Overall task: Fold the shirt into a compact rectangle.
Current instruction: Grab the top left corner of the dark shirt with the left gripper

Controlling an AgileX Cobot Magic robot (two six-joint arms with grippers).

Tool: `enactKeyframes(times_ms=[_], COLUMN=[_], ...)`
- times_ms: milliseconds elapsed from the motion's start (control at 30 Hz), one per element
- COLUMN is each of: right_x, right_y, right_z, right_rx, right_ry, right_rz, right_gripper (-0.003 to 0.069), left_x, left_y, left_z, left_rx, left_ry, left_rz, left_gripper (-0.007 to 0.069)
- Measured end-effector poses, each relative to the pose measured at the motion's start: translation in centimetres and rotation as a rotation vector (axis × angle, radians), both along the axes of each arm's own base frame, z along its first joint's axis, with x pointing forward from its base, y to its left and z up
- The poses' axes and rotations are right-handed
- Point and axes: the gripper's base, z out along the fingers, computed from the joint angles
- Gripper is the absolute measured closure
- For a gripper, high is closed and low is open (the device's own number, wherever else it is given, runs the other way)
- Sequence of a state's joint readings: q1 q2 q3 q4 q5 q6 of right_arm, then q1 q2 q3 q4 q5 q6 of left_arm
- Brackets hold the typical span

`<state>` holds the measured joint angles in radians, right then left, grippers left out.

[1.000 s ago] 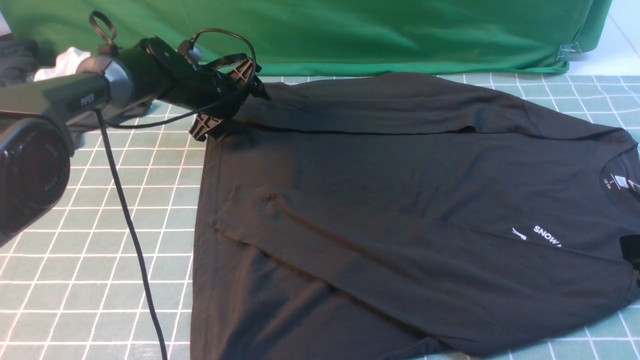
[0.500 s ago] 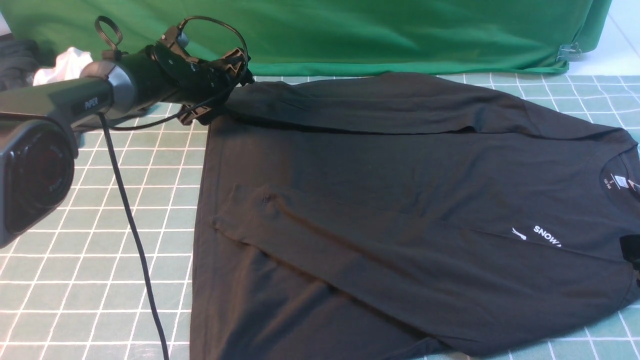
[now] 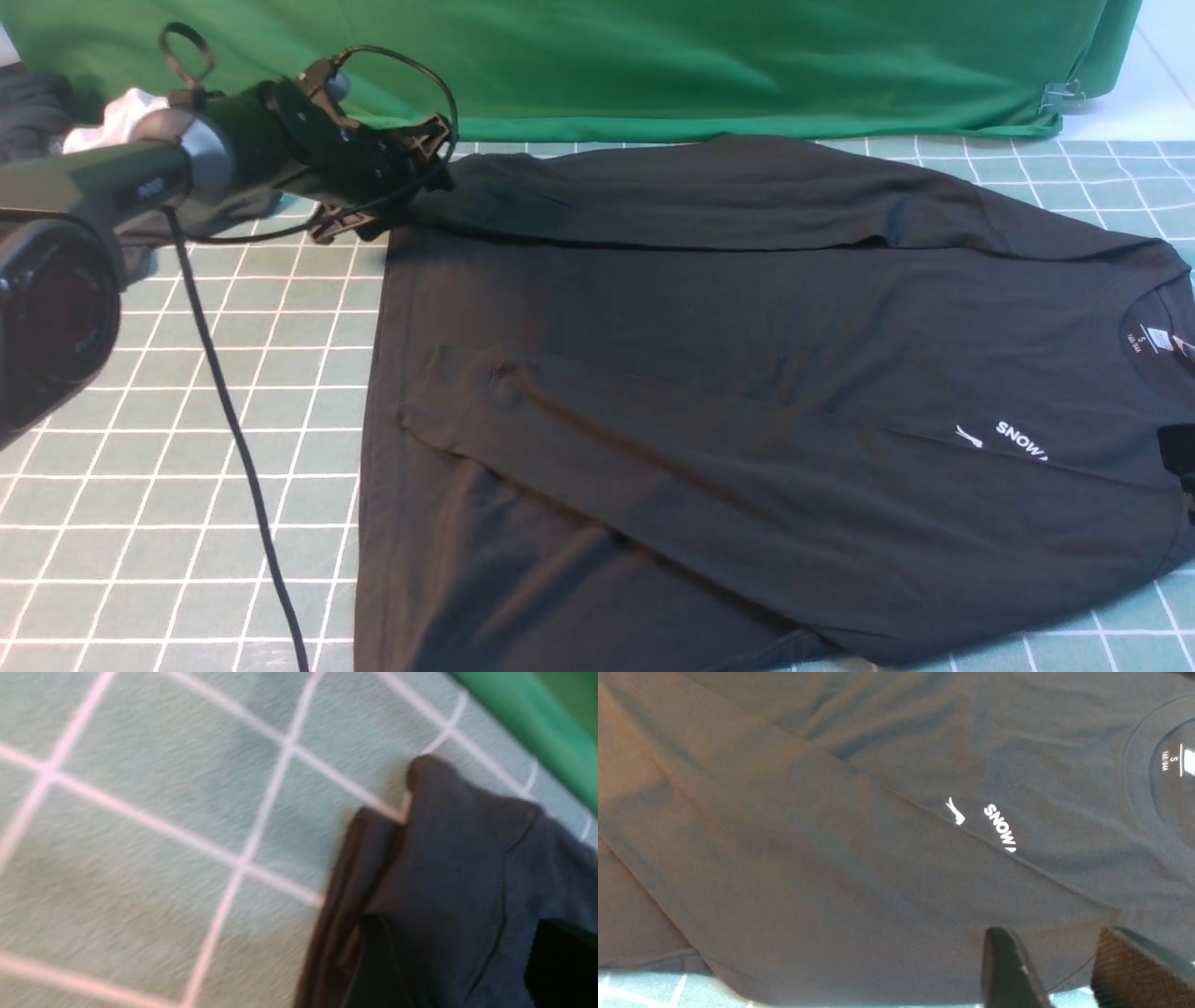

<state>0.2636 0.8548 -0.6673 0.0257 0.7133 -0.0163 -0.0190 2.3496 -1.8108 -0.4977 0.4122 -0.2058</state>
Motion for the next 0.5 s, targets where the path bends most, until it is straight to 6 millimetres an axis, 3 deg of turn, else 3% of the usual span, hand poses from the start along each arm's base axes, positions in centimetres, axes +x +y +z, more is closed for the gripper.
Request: enactKeyframes(times_ms=[500], right_x=[0.15], right_y=[0.04], right_z=[0.15], right_rx=[0.007], right_ry=[-0.023], right_rz=[-0.001], right_gripper=[0.0398], left_x=[0.28], left_y=[0.72], left_z=[-0.3], left_rx=[-0.104], left_ry=[-0.003], left_rz=[0.084], left_gripper=[0.0238])
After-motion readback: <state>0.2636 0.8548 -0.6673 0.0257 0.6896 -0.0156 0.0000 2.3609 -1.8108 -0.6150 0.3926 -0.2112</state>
